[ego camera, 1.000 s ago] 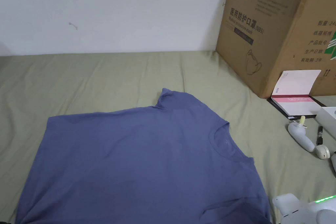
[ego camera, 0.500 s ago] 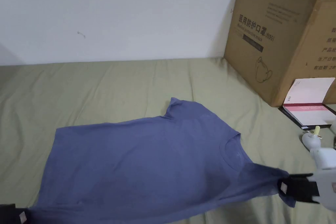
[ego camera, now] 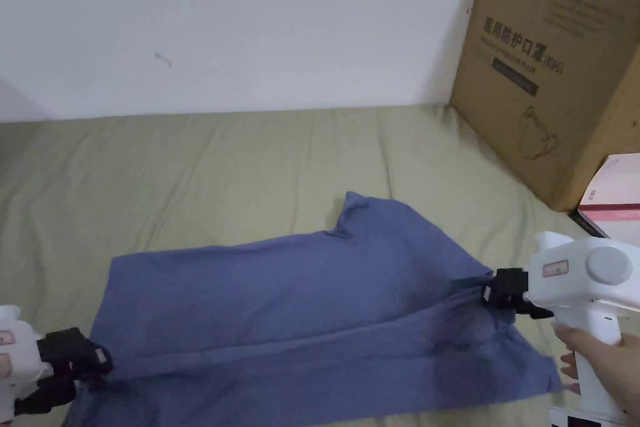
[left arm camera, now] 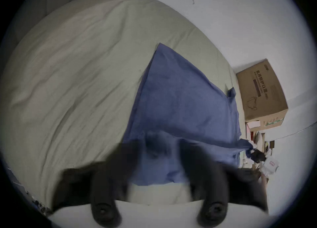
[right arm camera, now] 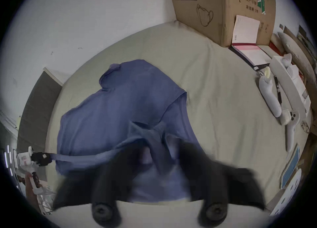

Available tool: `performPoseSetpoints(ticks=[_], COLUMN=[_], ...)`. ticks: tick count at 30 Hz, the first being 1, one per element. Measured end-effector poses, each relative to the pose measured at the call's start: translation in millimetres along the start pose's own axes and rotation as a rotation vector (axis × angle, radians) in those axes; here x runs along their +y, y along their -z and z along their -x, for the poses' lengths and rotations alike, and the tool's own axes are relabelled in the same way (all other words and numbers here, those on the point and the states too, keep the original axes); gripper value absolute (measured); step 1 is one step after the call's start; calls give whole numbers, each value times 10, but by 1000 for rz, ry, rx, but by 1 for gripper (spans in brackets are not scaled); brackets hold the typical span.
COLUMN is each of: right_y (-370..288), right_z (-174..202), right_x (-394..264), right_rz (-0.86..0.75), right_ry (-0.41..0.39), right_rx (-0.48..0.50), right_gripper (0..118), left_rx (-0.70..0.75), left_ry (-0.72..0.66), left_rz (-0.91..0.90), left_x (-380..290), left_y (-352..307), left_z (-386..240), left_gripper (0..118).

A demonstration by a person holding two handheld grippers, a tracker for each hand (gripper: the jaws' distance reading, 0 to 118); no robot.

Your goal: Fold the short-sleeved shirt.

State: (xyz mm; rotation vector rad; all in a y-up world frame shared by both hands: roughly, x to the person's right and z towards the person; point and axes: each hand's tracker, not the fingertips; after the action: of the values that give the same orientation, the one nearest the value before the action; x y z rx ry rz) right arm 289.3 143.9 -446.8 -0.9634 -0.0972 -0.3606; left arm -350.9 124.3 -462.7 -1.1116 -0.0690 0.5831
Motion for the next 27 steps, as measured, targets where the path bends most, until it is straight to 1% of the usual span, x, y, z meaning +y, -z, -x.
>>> performPoseSetpoints(ticks=[1,3,4,5,8,11,12,13,14,15,16,17,18,19,20,22,23,24,26,27], right_y=[21,-18,-65,-107,-341,-743,-886,-1030,-1153,-1290,-1336,-1395,-1431,-1449,-1465,-1424,-1387,-1318,-1221,-1183], right_z=[25,56,71,75,142,294,361,430,488,552,546,585,618,639,667,645,643,624,623,628], right_x=[-10,-53,-74,-87,-193,-394,-477,-573,-661,-789,-864,-963,-1040,-1125,-1216,-1313,-1346,-1365,-1368,-1353], right_rz=[-6,-48,-56,-54,-97,-213,-244,-279,-302,-338,-355,-348,-339,-327,-316,-265,-253,-230,-225,-217], right_ry=[-13,-19,-11,-6,27,17,4,-20,-48,-79,-106,-131,-149,-144,-122,-59,-34,-12,-11,2], right_rx=[-27,-75,-64,-46,71,176,213,231,235,249,274,299,310,312,340,479,510,530,546,550], right_gripper=[117,118,118,118,118,117,116,115,111,99,77,44,2,1,1,1,1,1,1,1], left_rx=[-1,-11,-25,-51,-133,-207,-218,-224,-216,-202,-184,-172,-173,-141,-150,-165,-137,-92,-32,28], left_ry=[5,20,26,32,67,134,161,190,227,267,299,325,343,364,365,388,410,438,464,451], left_rz=[1,-12,-16,-24,-94,-192,-238,-280,-310,-347,-372,-382,-379,-400,-416,-418,-427,-423,-375,-295], left_x=[0,4,3,-6,-77,-215,-302,-392,-485,-590,-699,-807,-892,-992,-1097,-1216,-1241,-1243,-1162,-1018], left_y=[14,-17,-36,-63,-226,-510,-633,-750,-846,-948,-1035,-1106,-1144,-1186,-1235,-1306,-1320,-1322,-1259,-1135], left_z=[1,1,2,-6,-95,-250,-307,-360,-399,-443,-466,-479,-484,-480,-465,-439,-450,-457,-434,-387], left_gripper=[95,95,96,96,100,100,99,95,87,64,39,10,0,0,0,0,0,0,0,3])
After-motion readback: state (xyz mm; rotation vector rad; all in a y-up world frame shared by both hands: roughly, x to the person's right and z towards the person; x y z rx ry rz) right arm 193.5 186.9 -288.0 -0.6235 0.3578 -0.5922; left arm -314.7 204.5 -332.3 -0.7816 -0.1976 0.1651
